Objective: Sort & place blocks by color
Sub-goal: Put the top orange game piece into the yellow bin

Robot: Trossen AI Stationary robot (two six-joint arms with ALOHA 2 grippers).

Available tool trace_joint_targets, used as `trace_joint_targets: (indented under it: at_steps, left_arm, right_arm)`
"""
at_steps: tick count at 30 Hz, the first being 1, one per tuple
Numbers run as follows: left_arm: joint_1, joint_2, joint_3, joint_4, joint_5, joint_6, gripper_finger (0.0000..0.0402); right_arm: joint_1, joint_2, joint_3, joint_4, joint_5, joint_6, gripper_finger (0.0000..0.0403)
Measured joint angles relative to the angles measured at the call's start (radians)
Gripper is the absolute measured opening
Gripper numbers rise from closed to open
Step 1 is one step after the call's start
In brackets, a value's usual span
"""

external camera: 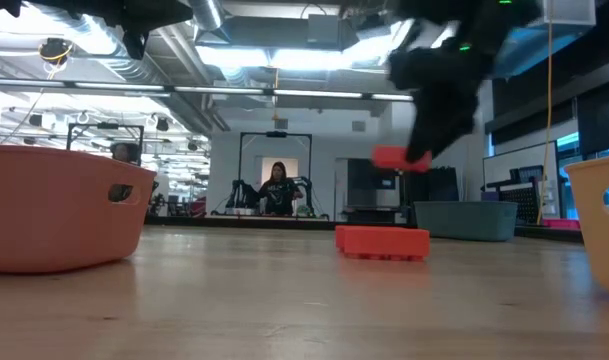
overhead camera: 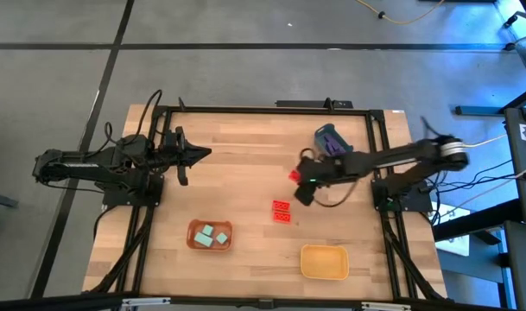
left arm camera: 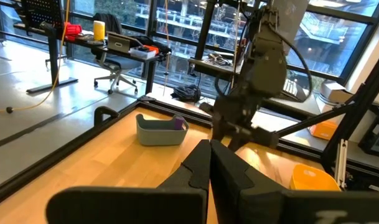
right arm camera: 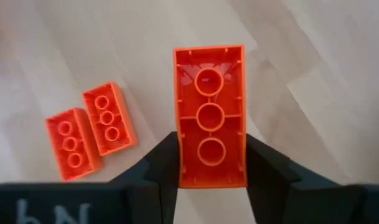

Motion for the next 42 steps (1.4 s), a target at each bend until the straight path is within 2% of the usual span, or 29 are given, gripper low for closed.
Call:
trace_joint_targets:
  at_steps: [4,8,13,16,21,42]
  left_arm:
    - [0.000,0.000,0.000,0.001,0.000,0.000,0.0000]
    - [0.000,0.000,0.000,0.001,0.010,-0.001,0.0000]
    - [0.000,0.000,0.000,0.002,0.058,-0.023,0.0000]
    - [0.000,0.000,0.000,0.002,0.058,-0.036,0.0000]
    - [0.000,0.000,0.001,0.002,0.056,-0.037,0.0000]
    - [0.000,0.000,0.001,0.002,0.057,-0.047,0.0000]
  right_arm:
    - [0.025,-0.207,-0.209,0.165,-0.002,0.140,0.0139]
    - [0.047,-0.366,-0.380,0.495,-0.005,0.201,0.0139]
    - [0.032,-0.451,-0.470,0.951,-0.004,0.093,0.0139]
    - [0.015,-0.467,-0.466,1.098,0.000,0.005,0.0139]
    - [-0.005,-0.469,-0.437,1.104,-0.020,-0.045,0.0139]
    - [-0.014,-0.468,-0.436,1.104,-0.054,0.000,0.0139]
